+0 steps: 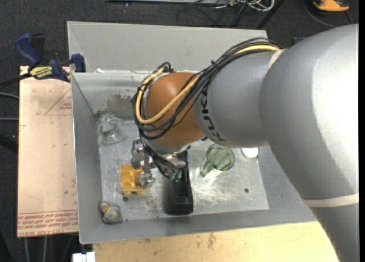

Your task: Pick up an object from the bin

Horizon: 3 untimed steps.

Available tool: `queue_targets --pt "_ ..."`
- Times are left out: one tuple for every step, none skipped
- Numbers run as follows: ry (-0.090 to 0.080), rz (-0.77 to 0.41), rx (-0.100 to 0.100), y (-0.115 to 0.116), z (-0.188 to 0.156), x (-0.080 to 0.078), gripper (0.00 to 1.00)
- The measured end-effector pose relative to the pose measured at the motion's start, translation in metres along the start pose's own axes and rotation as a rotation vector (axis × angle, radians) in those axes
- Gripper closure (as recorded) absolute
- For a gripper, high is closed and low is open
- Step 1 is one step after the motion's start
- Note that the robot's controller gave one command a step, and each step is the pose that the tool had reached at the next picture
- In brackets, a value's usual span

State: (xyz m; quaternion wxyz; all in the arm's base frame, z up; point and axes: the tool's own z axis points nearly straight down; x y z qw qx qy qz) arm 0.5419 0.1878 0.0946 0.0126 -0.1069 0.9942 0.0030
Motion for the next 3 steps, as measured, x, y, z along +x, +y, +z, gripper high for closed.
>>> queue_targets --pt "-0.019 -0.091 -0.001 -0.001 -0.002 -0.003 1.00" --pt "-0.018 -0.091 -0.001 -0.001 -0.002 -0.003 1.00" --pt "0.022 -0.209 0.000 -0.002 -0.139 0.039 1.00"
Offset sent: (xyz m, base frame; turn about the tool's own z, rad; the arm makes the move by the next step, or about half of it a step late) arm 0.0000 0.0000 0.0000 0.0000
